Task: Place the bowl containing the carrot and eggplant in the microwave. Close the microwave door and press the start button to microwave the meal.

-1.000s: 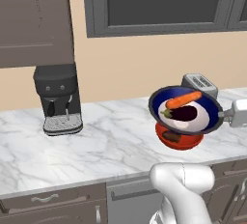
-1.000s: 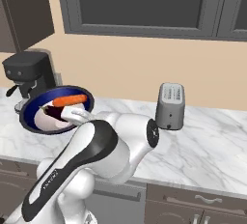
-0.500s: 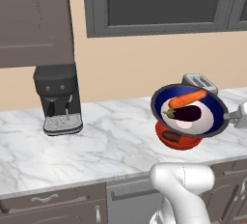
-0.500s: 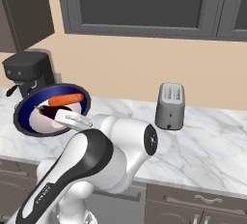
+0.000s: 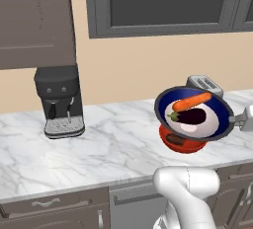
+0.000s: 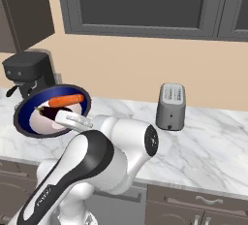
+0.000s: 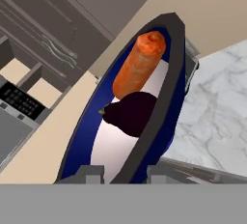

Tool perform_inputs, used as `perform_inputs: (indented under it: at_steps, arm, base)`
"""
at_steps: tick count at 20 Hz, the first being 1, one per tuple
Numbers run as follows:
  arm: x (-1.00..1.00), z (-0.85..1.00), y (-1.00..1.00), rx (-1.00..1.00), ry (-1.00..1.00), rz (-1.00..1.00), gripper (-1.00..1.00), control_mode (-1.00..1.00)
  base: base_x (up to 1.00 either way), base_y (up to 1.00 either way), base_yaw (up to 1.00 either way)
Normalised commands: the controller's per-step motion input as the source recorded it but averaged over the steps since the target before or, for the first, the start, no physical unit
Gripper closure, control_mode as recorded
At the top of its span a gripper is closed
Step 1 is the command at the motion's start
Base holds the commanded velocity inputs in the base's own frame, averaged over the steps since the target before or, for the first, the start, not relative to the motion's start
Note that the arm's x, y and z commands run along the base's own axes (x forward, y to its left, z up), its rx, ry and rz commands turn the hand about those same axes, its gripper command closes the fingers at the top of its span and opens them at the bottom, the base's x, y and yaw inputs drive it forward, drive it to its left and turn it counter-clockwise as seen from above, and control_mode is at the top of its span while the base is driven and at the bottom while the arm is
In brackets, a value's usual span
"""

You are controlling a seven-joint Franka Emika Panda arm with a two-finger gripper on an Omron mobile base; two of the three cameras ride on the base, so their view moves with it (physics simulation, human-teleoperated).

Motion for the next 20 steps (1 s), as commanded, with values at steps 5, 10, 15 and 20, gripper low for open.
perform_inputs:
  at_steps: [5, 10, 15, 20]
  arm:
    - [0.0, 0.0, 0.0, 0.0, 0.0, 0.0, 1.0, 1.0]
    - [0.0, 0.0, 0.0, 0.0, 0.0, 0.0, 1.0, 1.0]
    - [0.0, 0.0, 0.0, 0.0, 0.0, 0.0, 1.0, 1.0]
    - [0.0, 0.0, 0.0, 0.0, 0.0, 0.0, 1.0, 1.0]
  base:
    - [-0.06, 0.0, 0.0]
    - [-0.53, -0.03, 0.04]
    - [-0.72, 0.0, 0.07]
    - [-0.56, 0.0, 0.13]
